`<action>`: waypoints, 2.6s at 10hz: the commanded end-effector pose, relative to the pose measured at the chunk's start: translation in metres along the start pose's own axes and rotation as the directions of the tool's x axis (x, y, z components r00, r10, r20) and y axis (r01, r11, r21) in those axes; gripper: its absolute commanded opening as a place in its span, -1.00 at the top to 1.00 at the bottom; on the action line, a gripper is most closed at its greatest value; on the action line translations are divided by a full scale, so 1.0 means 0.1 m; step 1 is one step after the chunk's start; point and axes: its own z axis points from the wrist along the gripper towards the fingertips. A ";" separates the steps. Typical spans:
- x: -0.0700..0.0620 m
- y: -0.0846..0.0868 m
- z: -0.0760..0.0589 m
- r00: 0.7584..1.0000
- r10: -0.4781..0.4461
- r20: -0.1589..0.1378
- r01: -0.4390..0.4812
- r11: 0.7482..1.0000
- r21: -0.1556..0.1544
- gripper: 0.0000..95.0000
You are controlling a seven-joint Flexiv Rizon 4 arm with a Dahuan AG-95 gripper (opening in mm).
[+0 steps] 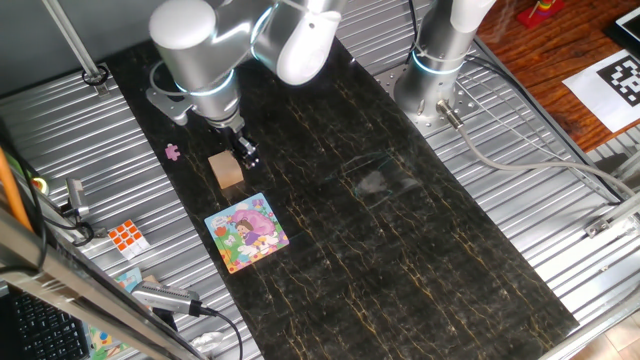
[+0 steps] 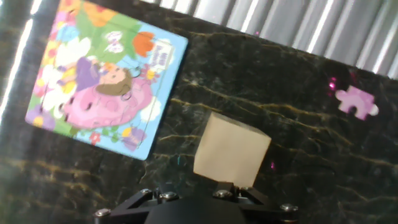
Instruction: Assemble one piece of a puzzle
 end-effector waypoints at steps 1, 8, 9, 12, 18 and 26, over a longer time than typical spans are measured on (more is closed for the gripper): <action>0.02 0.00 -0.02 0.992 0.125 0.003 -0.125 0.992 0.012 0.20; -0.09 -0.36 -0.06 0.995 0.091 0.046 -0.093 0.995 0.024 0.20; -0.14 -0.48 -0.06 0.996 0.081 0.047 -0.082 0.996 0.024 0.20; -0.27 -0.84 0.04 0.997 0.053 0.056 -0.054 0.998 0.029 0.20; -0.28 -1.01 0.05 0.999 0.005 0.054 -0.007 0.999 0.042 0.20; -0.29 -1.02 0.08 0.999 0.029 0.014 -0.029 0.999 0.019 0.20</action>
